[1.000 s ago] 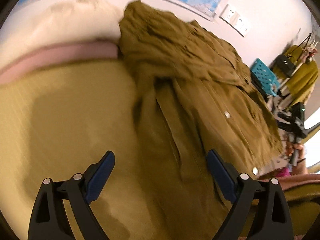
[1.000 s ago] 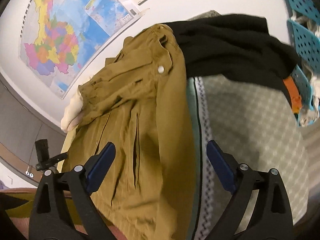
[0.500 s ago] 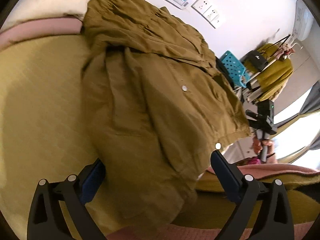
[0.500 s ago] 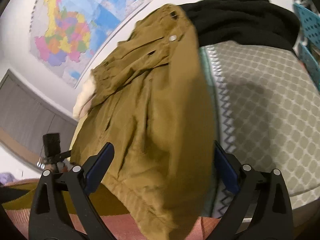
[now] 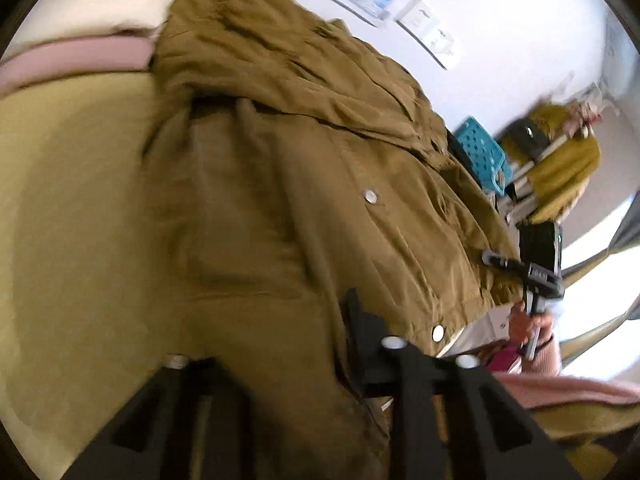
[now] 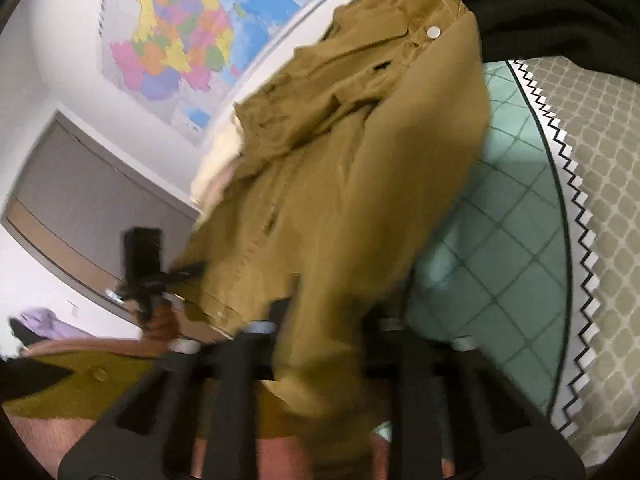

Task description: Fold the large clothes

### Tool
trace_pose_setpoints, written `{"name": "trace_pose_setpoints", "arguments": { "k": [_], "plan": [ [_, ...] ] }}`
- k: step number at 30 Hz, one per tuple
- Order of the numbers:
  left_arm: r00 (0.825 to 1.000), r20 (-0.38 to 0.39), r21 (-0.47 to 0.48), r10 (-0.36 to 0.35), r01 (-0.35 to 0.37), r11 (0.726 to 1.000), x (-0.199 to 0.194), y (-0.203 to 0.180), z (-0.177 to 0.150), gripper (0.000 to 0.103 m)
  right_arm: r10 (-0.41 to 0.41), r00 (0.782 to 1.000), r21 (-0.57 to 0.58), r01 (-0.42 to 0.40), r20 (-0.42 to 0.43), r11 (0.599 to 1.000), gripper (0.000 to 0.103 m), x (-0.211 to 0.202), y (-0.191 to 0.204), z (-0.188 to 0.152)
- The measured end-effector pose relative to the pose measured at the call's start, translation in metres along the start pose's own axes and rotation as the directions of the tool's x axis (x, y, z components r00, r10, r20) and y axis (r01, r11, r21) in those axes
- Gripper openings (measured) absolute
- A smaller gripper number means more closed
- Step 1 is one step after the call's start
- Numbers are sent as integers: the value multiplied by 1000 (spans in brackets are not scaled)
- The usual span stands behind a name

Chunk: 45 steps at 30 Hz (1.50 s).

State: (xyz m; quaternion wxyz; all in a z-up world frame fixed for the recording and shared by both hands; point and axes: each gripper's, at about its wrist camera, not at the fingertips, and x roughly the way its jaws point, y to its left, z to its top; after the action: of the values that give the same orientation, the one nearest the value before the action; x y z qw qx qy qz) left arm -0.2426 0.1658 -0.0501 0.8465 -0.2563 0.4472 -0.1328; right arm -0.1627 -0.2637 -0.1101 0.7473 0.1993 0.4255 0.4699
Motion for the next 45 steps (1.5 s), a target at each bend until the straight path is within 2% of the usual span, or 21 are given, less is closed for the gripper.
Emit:
{"name": "trace_pose_setpoints", "arguments": {
  "k": [4,8,11,14,17,20,22,24,26,27,29,30,31,32,33,34,35,36,38,41,45],
  "plan": [
    [995,96,7,4,-5,1000,-37,-5,4,8,94,993,-50,-91,74,995,13,-23,26,1],
    [982,186,61,-28,17,998,-85,-21,2,8,220,964,-174,-193,150,966,12,-58,71,0],
    [972,234,123,-27,-2,992,-113,-28,-5,10,241,956,-243,-197,166,950,13,-75,87,-4],
    [984,175,100,-35,18,995,-105,-11,-6,13,185,973,-187,-159,135,970,17,-69,72,-8],
    [997,66,73,-27,22,997,-77,8,-13,14,145,986,-86,-138,81,987,18,-52,46,-13],
    [1000,-3,88,-4,4,996,-59,12,-24,17,111,993,-54,-108,41,993,19,-42,35,-22],
    [1000,-30,101,0,3,995,-53,17,-30,29,101,994,-33,-100,33,994,29,-40,29,-26],
    [998,-57,105,9,-3,994,-48,20,-33,36,80,997,-10,-80,20,997,50,-36,24,-28],
    [997,-81,106,-4,12,994,-44,22,-35,50,85,996,-2,-85,-9,996,63,-31,20,-33],
    [996,-86,105,-22,32,994,-43,22,-37,56,75,997,-1,-75,-23,997,68,-27,18,-36],
    [994,-91,104,-60,69,992,-43,21,-39,65,65,996,19,-64,-59,998,68,-20,13,-46],
    [993,-96,107,-66,76,991,-43,19,-40,65,69,995,28,-67,-72,997,68,-17,11,-49],
    [994,-97,111,-51,62,992,-42,17,-40,59,71,994,38,-68,-84,997,67,-14,9,-54],
    [995,-96,110,-30,41,993,-40,14,-40,34,80,992,47,-76,-99,996,58,-11,8,-59],
    [995,-98,101,-25,35,994,-39,14,-38,25,87,990,40,-83,-108,996,48,-6,11,-62],
    [996,-89,93,-22,31,995,-41,13,-35,15,91,990,27,-89,-107,996,44,-5,15,-63],
    [997,-70,84,-29,35,996,-45,11,-32,11,115,989,15,-114,-95,993,32,-5,21,-62],
    [998,-47,83,-41,45,996,-50,9,-28,11,136,988,3,-136,-76,991,19,-9,26,-62],
    [998,-4,96,-55,55,994,-61,1,-21,10,169,985,-33,-169,-18,985,15,-20,38,-55],
    [998,45,124,-50,44,991,-74,-9,-10,9,192,981,-81,-188,43,979,12,-34,51,-44],
    [994,96,88,-58,49,995,-87,-8,7,8,198,974,-117,-185,111,976,10,-48,62,-24]
  ]
}}
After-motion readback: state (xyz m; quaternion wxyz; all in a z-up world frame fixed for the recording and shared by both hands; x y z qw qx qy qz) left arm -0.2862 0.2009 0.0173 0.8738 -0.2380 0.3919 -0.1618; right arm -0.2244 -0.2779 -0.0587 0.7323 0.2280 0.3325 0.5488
